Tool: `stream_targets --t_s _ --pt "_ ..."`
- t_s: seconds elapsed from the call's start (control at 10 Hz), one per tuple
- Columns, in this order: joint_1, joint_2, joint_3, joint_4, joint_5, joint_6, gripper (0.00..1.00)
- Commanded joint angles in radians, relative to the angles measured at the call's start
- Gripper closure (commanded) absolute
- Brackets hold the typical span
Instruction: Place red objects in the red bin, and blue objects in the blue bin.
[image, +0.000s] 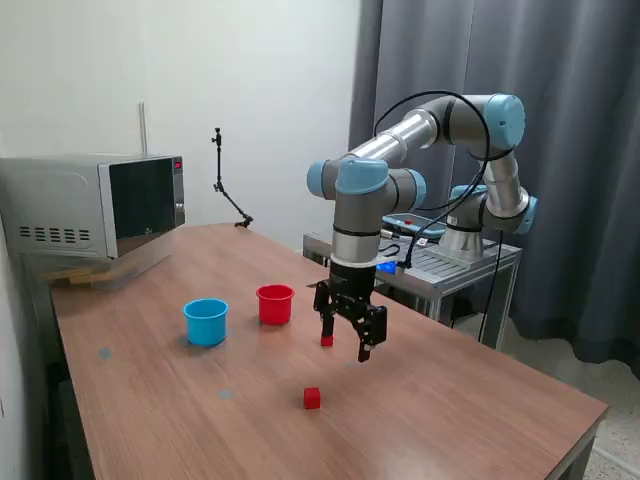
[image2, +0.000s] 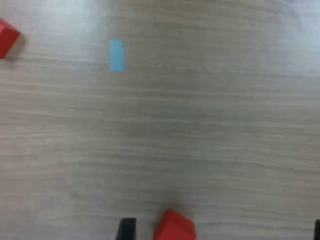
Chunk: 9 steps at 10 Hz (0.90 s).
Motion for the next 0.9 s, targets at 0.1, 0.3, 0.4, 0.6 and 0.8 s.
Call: stream_targets --t_s 0.1,0.3,0.4,0.6,0.8 --pt "-0.018 0.085 -0.079 -0.002 0.0 0.007 0.0" --pt "-0.018 0.145 -0.162 -0.015 -0.001 0.068 0.0" --pt "-0.018 0.151 -0.167 -0.016 -0.001 0.1 0.0" --pt "-0.014 0.16 -0.168 -0.025 -0.001 0.136 0.0" --pt "-0.009 0.168 -0.162 -0.018 -0.006 0.171 0.0"
